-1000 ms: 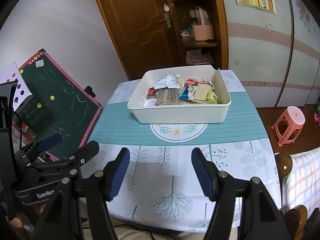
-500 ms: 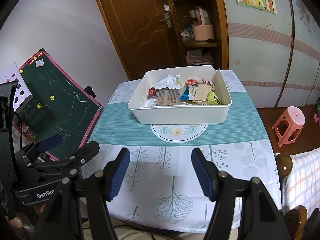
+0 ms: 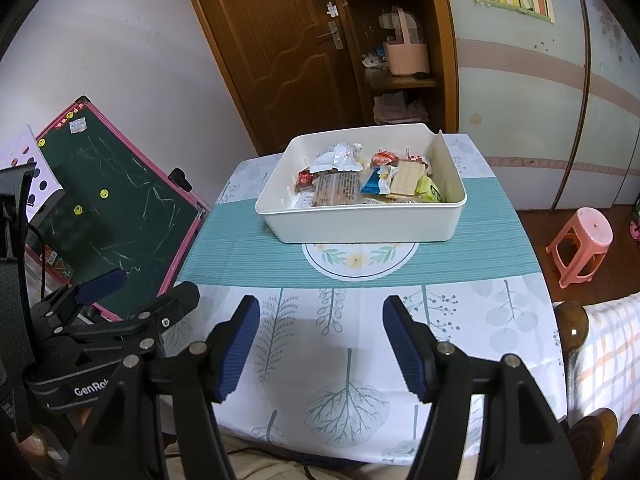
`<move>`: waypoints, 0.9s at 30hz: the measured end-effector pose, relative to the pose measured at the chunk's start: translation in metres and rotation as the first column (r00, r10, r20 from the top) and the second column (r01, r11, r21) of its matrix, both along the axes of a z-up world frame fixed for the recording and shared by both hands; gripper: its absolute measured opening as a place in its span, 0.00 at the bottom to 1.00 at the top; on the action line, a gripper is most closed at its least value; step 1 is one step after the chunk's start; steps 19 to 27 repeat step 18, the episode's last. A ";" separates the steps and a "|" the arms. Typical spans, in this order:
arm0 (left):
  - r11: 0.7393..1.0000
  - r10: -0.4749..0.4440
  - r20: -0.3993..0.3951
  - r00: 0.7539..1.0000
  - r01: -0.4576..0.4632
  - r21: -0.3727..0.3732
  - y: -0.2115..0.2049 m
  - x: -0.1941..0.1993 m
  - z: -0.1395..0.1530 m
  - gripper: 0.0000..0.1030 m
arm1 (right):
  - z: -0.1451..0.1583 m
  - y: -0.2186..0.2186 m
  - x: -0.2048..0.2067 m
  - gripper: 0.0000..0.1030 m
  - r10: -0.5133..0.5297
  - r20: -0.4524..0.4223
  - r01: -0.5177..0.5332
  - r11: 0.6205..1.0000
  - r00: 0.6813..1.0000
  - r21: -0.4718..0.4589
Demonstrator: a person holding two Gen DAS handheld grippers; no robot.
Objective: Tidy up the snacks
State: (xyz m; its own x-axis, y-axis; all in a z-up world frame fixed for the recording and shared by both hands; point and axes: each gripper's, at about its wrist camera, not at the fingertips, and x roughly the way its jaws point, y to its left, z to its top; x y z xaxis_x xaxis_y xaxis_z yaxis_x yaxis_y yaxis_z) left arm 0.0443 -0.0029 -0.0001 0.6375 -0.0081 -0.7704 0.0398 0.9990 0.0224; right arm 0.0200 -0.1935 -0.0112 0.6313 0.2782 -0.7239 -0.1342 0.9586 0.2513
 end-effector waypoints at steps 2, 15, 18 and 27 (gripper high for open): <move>1.000 0.000 -0.001 1.000 0.000 -0.001 0.001 0.000 -0.001 0.98 | 0.000 0.000 0.000 0.63 0.000 0.000 0.000 1.000 1.000 0.001; 1.000 0.008 -0.020 1.000 -0.008 -0.007 0.001 0.001 -0.006 0.98 | -0.011 0.000 0.004 0.63 0.006 -0.020 -0.006 1.000 1.000 0.010; 1.000 0.010 -0.028 1.000 -0.010 -0.009 0.000 0.002 -0.008 0.98 | -0.013 -0.001 0.005 0.63 0.007 -0.028 -0.006 1.000 1.000 0.012; 1.000 0.010 -0.028 1.000 -0.010 -0.009 0.000 0.002 -0.008 0.98 | -0.013 -0.001 0.005 0.63 0.007 -0.028 -0.006 1.000 1.000 0.012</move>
